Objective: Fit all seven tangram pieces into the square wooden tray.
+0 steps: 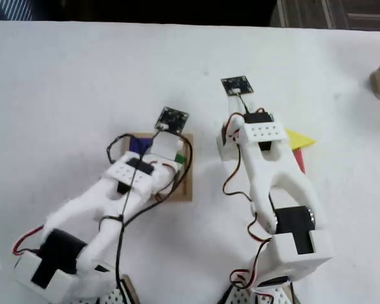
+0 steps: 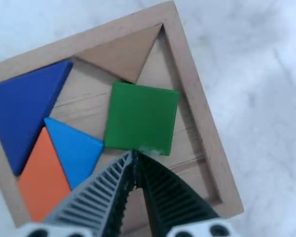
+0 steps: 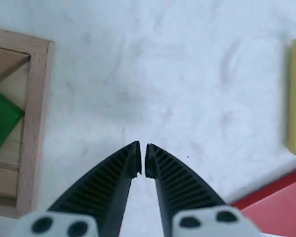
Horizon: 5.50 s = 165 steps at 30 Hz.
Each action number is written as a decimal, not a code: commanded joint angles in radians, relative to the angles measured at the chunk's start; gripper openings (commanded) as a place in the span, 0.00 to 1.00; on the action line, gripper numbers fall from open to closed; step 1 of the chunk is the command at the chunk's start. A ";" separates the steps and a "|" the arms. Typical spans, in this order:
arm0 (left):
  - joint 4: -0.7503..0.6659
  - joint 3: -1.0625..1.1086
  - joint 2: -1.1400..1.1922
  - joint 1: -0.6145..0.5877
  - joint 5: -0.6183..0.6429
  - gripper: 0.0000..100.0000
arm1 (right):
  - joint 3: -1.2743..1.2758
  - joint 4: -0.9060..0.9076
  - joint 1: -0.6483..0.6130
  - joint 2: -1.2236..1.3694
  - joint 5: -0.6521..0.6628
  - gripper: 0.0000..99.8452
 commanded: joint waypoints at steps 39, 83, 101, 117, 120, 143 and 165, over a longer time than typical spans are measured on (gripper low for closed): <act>-0.172 0.173 -0.254 0.154 -0.005 0.02 | -0.041 -0.001 0.002 -0.013 -0.005 0.02; -0.129 -0.104 0.045 -0.219 0.100 0.02 | -0.041 0.001 0.004 -0.013 -0.005 0.02; 0.020 -0.215 0.131 -0.240 0.098 0.02 | -0.041 0.004 0.010 -0.013 -0.005 0.02; -0.373 0.104 -0.113 -0.102 0.098 0.02 | -0.054 0.007 0.010 -0.013 -0.003 0.02; -0.342 0.038 -0.015 -0.094 0.083 0.02 | -0.052 0.007 0.010 -0.013 -0.003 0.02; -0.051 -0.117 0.081 -0.136 0.035 0.02 | -0.054 0.007 0.005 -0.007 -0.003 0.02; -0.256 0.155 -0.143 0.176 0.034 0.02 | -0.055 0.005 0.004 -0.004 -0.003 0.02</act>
